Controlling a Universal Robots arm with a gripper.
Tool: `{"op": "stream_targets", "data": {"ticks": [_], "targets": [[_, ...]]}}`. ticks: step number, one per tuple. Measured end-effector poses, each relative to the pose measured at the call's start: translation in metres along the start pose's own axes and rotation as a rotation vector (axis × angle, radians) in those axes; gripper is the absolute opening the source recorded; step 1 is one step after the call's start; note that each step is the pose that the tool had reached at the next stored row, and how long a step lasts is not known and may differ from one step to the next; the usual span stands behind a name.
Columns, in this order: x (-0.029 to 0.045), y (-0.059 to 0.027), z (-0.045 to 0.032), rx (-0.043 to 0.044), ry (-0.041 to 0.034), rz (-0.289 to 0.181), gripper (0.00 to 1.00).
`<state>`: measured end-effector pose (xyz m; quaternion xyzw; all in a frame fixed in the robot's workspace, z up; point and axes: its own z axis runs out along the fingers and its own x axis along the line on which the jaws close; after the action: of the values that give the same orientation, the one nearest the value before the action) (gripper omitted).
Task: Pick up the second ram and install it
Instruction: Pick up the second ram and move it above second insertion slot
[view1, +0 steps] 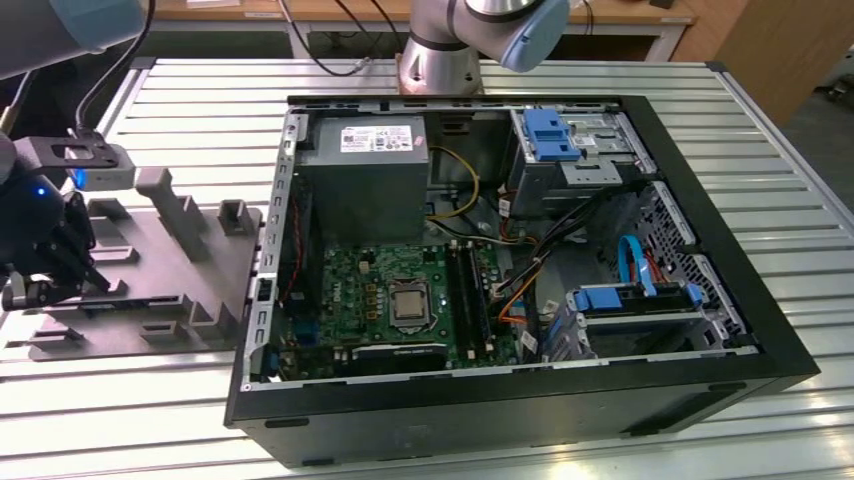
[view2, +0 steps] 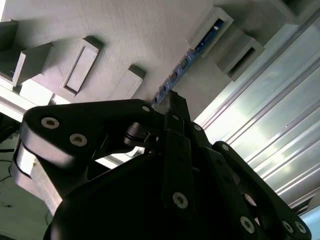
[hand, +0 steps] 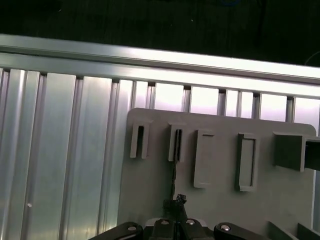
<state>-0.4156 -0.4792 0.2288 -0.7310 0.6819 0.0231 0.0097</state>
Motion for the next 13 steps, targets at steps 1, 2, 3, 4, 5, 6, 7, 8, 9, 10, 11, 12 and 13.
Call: {"op": "stream_targets", "data": {"ticks": [1,2,3,4,5,6,7,8,9,10,11,12,13], "targets": [[-0.0004,0.0001,0.0005,0.0003,0.0000,0.010,0.10],[-0.0012,0.0004,0.0010,0.0006,-0.0002,0.015,0.10],[-0.0019,0.0005,0.0016,0.0009,-0.0003,0.018,0.10],[-0.0025,0.0009,0.0021,0.0009,-0.0003,0.019,0.10],[-0.0029,0.0016,0.0029,0.0010,-0.0003,0.020,0.10],[-0.0033,0.0028,0.0038,0.0010,-0.0002,0.020,0.10],[-0.0037,0.0041,0.0048,0.0014,-0.0003,0.020,0.10],[-0.0038,0.0052,0.0056,0.0015,-0.0003,0.020,0.10],[-0.0038,0.0056,0.0067,0.0017,-0.0004,0.020,0.10],[-0.0037,0.0056,0.0083,0.0016,-0.0004,0.019,0.10],[-0.0036,0.0057,0.0100,0.0014,-0.0002,0.019,0.10],[-0.0036,0.0057,0.0116,0.0014,-0.0002,0.020,0.10],[-0.0035,0.0057,0.0121,0.0014,-0.0002,0.020,0.10]]}}
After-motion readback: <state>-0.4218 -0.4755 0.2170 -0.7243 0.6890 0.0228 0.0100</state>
